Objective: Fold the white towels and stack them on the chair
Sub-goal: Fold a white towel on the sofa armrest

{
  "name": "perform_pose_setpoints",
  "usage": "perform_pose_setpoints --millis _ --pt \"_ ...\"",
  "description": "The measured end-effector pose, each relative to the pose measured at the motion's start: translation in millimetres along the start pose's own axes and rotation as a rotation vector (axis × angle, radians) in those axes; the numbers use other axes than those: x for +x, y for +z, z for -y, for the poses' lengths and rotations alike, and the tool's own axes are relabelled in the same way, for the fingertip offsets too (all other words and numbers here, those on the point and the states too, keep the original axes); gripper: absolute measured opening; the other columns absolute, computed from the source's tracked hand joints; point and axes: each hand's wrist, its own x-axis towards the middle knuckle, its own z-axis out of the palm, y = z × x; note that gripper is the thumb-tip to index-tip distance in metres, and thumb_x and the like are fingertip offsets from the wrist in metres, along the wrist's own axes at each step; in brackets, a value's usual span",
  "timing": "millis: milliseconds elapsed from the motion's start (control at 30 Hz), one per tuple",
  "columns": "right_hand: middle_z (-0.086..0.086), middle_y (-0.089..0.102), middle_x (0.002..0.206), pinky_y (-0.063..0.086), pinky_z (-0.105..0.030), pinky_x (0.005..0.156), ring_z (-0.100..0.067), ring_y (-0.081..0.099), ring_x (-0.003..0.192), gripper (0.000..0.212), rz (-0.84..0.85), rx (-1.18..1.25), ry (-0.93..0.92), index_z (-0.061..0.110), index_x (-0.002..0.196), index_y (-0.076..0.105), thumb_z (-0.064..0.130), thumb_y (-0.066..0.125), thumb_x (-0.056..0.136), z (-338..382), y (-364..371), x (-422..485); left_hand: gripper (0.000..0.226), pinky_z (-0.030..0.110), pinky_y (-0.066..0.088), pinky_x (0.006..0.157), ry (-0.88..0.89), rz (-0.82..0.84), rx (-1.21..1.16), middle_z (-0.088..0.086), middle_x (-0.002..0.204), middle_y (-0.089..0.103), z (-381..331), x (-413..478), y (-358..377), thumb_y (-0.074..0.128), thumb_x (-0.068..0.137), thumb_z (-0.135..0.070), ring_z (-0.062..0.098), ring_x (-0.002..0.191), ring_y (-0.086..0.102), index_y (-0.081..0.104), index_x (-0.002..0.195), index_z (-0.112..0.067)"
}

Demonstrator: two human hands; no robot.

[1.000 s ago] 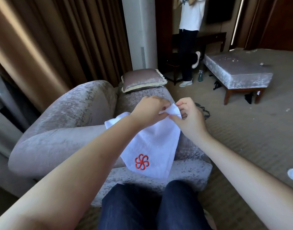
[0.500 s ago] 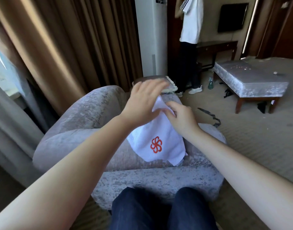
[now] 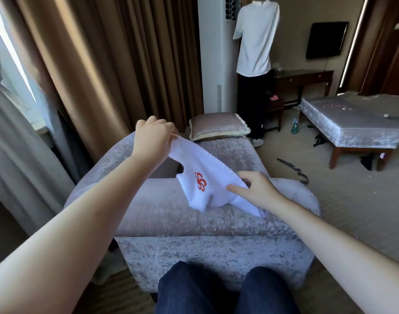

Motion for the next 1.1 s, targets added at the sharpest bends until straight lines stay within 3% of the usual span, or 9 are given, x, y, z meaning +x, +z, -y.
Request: perform_pose_setpoints --millis 100,167,300,400,600,700,800,933,1100 --pt "0.003 0.039 0.055 0.025 -0.027 0.054 -0.007 0.032 0.053 0.036 -0.155 0.007 -0.034 0.015 0.061 0.045 0.017 0.066 0.090 13 -5 17 0.036 0.036 0.033 0.088 0.050 0.230 0.053 -0.002 0.118 0.063 5 -5 -2 0.053 0.090 -0.015 0.023 0.115 0.046 0.060 0.124 -0.026" --pt "0.003 0.048 0.056 0.031 -0.027 0.055 -0.006 0.040 0.055 0.030 -0.199 -0.048 -0.072 0.023 0.061 0.053 0.019 0.067 0.088 31 -8 32 0.047 0.038 0.039 0.098 0.195 0.301 -0.246 -0.003 0.130 0.058 -4 -9 -10 0.059 0.087 -0.017 0.021 0.124 0.046 0.054 0.133 -0.026" --pt "0.002 0.059 0.062 0.048 -0.036 0.060 -0.018 0.055 0.064 0.023 -0.219 -0.189 -0.115 0.028 0.062 0.059 0.024 0.064 0.084 62 -4 54 0.021 0.027 0.037 0.068 0.331 0.215 -0.342 -0.007 0.091 0.067 -33 -13 -25 0.058 0.087 -0.026 0.018 0.093 0.061 0.066 0.106 -0.024" --pt "0.011 0.065 0.072 0.053 -0.034 0.066 -0.015 0.063 0.075 0.022 -0.202 -0.206 -0.064 0.041 0.069 0.058 0.025 0.069 0.081 66 -8 51 0.011 0.029 0.027 0.070 0.338 0.132 -0.214 -0.002 0.088 0.066 -27 -10 -28 0.059 0.091 -0.027 0.021 0.089 0.059 0.065 0.095 -0.019" --pt "0.014 0.064 0.072 0.049 -0.029 0.067 -0.014 0.062 0.077 0.023 -0.291 -0.132 0.017 0.028 0.074 0.068 0.006 0.066 0.081 49 -22 33 0.016 0.028 0.026 0.066 0.085 0.118 -0.184 0.002 0.076 0.057 2 -23 -33 0.055 0.095 -0.023 0.025 0.077 0.054 0.064 0.101 -0.011" --pt "0.017 0.066 0.075 0.050 -0.029 0.069 -0.012 0.064 0.080 0.034 -0.352 -0.016 -0.016 0.031 0.075 0.069 -0.002 0.060 0.081 58 -20 31 0.028 0.031 0.035 0.079 0.099 0.322 -0.179 0.000 0.101 0.063 7 -28 -26 0.059 0.092 -0.027 0.025 0.100 0.057 0.058 0.118 -0.017" --pt "0.007 0.072 0.081 0.053 -0.035 0.071 -0.017 0.064 0.084 0.030 -0.299 -0.166 -0.086 0.030 0.079 0.074 0.006 0.056 0.083 82 -9 42 0.061 0.036 0.043 0.099 0.222 0.405 -0.541 -0.002 0.130 0.057 -9 -33 -35 0.070 0.081 -0.035 0.015 0.119 0.052 0.048 0.135 -0.019" --pt "0.007 0.056 0.066 0.038 -0.027 0.053 -0.020 0.055 0.074 0.020 -0.273 -0.308 -0.112 0.026 0.075 0.066 0.014 0.056 0.088 112 4 50 0.036 0.029 0.047 0.085 0.289 0.149 -0.479 -0.009 0.099 0.066 -30 -22 -64 0.068 0.086 -0.044 0.011 0.097 0.061 0.063 0.108 -0.017" --pt "0.009 0.065 0.075 0.043 -0.023 0.061 -0.001 0.058 0.073 0.006 -0.165 -0.063 -0.200 0.022 0.081 0.063 0.022 0.068 0.085 96 20 50 0.007 0.032 0.053 0.077 0.272 0.240 -0.404 -0.011 0.078 0.062 -6 -21 -75 0.069 0.085 -0.017 0.011 0.080 0.064 0.067 0.091 -0.018"
